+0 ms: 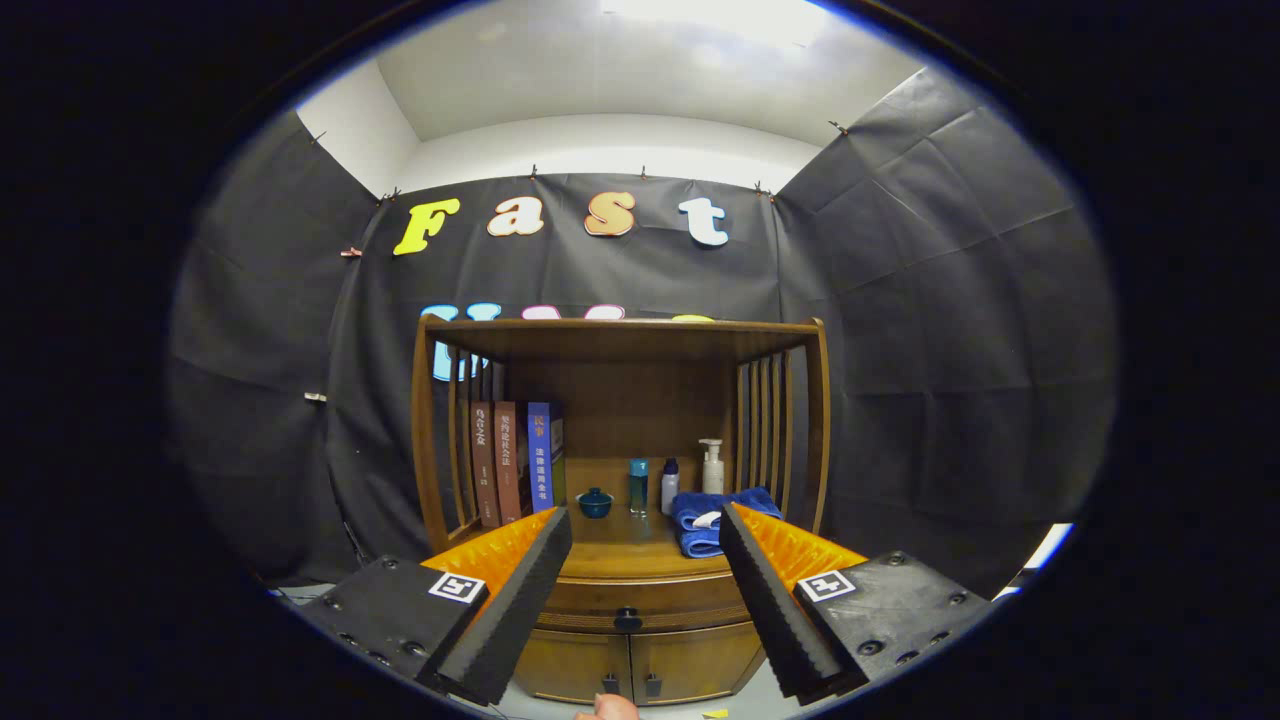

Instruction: Pull open the drawer, take out the items inside it, and place them on the countertop above the cabinet.

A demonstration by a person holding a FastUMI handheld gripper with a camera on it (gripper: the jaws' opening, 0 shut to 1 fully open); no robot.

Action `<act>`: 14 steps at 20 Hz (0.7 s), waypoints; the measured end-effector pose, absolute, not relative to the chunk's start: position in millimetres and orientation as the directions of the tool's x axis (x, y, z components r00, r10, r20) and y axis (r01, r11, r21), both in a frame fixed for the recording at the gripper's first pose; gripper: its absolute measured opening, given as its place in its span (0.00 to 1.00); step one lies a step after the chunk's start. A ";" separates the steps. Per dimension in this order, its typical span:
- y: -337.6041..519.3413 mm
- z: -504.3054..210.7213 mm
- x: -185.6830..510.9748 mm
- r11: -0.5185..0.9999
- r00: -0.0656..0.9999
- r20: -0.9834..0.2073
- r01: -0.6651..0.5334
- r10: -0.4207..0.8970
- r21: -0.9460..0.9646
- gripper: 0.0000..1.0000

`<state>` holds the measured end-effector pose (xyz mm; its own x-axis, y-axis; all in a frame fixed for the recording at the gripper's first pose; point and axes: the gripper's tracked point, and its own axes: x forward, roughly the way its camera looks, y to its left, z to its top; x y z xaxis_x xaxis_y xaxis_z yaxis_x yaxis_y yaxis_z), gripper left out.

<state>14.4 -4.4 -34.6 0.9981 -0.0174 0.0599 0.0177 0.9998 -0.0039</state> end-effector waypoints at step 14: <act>13.9 -237.2 93.9 0.999 0.994 -0.109 -0.020 0.023 0.027 0.98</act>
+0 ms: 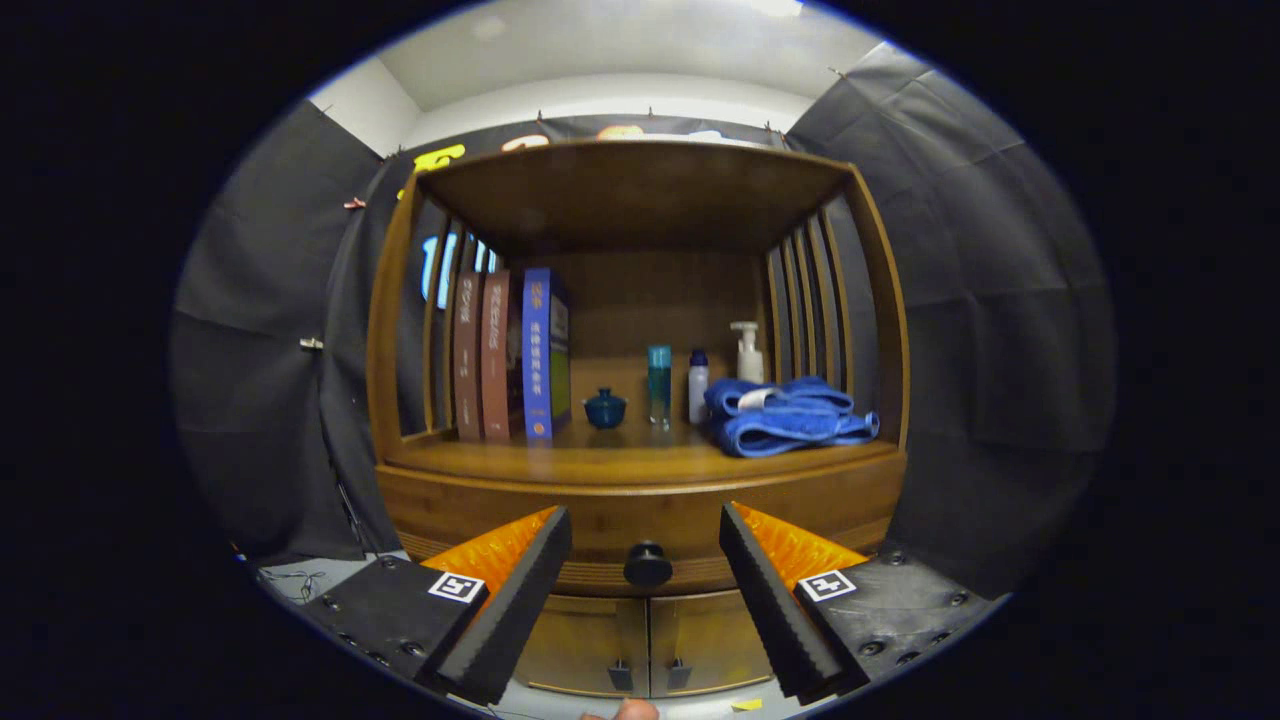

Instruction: Pull open the drawer, take out the items inside it, and place them on the countertop above the cabinet.

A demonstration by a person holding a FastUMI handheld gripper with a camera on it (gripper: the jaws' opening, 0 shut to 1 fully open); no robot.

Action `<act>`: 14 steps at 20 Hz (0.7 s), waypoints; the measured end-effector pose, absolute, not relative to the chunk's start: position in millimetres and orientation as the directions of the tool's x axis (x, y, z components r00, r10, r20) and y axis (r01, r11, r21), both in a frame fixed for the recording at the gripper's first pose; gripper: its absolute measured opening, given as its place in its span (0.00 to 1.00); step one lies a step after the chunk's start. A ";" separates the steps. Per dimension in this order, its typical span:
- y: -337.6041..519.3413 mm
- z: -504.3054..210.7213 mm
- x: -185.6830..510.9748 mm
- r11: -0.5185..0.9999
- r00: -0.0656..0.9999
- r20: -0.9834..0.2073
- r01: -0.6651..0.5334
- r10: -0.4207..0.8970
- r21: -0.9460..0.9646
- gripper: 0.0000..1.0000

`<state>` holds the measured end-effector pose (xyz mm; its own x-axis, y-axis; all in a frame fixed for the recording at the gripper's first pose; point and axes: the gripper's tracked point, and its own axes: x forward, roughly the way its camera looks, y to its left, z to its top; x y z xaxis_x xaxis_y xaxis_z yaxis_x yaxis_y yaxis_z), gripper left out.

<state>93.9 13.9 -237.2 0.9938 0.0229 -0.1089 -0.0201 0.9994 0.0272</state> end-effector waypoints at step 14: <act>18.4 -325.3 155.1 0.996 0.965 -0.258 -0.038 0.056 0.075 0.53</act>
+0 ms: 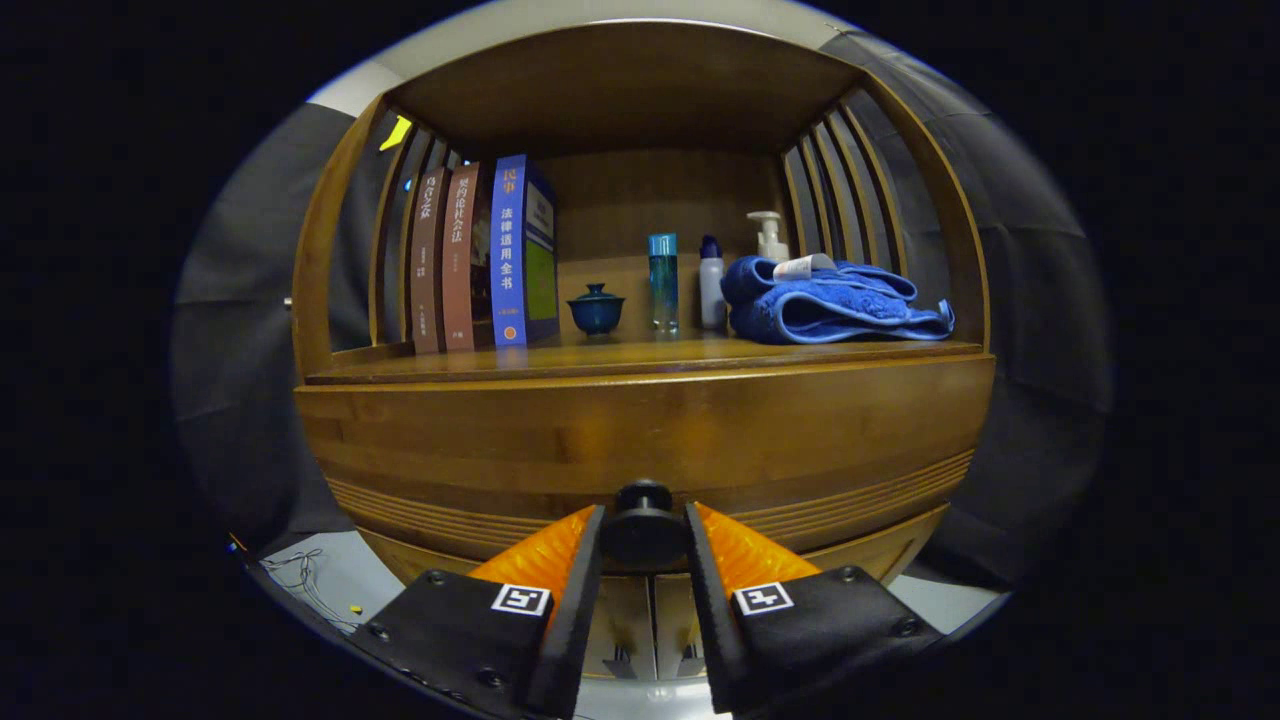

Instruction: Pull open the drawer, take out the items inside it, and place them on the countertop above the cabinet.

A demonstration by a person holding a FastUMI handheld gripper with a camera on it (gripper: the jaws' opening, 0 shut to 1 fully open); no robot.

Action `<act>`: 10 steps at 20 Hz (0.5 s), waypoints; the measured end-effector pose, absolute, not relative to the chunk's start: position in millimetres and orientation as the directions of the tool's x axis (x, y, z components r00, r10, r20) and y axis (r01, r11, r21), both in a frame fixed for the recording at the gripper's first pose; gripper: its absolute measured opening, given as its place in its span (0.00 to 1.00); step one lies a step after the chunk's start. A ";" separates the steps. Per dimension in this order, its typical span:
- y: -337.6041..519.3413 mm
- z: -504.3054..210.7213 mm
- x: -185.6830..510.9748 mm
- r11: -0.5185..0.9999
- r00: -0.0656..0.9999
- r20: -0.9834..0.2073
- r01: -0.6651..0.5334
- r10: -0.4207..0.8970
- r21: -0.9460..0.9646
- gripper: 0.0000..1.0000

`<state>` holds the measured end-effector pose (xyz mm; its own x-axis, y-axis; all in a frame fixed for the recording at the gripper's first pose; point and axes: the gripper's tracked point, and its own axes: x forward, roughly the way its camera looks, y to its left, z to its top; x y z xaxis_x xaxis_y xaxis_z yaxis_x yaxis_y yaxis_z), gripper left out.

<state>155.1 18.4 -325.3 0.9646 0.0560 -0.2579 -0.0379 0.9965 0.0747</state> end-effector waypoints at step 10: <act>18.1 -320.8 120.3 0.998 0.951 -0.305 -0.041 0.054 0.047 0.37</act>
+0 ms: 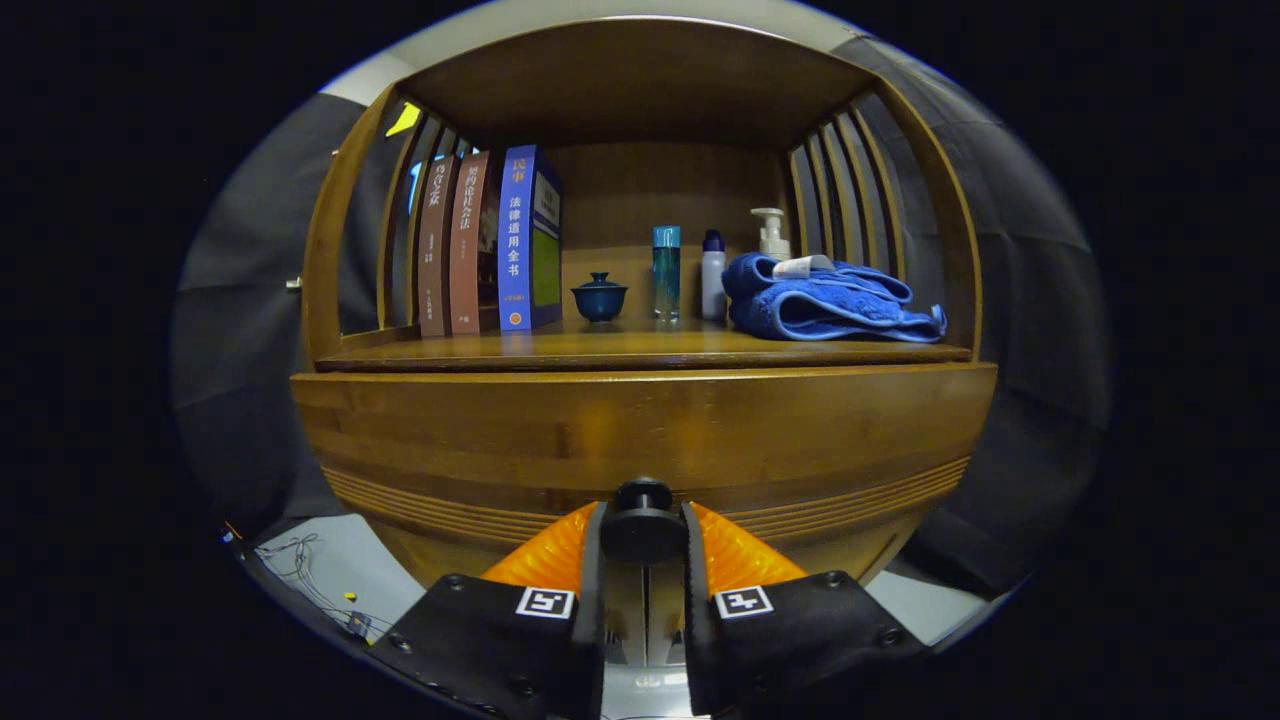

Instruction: Pull open the drawer, take out the items inside it, and place them on the countertop above the cabinet.

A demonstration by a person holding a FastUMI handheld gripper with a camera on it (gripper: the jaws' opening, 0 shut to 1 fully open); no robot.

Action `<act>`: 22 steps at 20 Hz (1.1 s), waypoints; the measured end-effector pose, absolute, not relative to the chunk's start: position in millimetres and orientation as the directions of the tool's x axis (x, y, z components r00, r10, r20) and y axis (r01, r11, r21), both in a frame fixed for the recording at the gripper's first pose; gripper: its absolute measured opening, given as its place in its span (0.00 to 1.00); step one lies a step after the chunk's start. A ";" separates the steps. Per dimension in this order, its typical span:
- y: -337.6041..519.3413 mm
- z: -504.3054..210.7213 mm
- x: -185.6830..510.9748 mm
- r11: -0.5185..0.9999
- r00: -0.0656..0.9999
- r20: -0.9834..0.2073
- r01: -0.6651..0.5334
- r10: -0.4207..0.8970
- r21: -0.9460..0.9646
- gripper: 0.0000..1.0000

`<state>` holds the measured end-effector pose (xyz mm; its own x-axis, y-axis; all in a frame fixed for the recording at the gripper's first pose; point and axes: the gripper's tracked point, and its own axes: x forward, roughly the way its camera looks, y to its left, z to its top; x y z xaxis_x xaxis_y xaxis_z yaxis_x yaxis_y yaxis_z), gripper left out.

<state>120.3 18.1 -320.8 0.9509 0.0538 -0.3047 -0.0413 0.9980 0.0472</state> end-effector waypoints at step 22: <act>6.8 -306.6 -26.8 0.996 0.941 -0.336 0.060 -0.033 0.071 0.36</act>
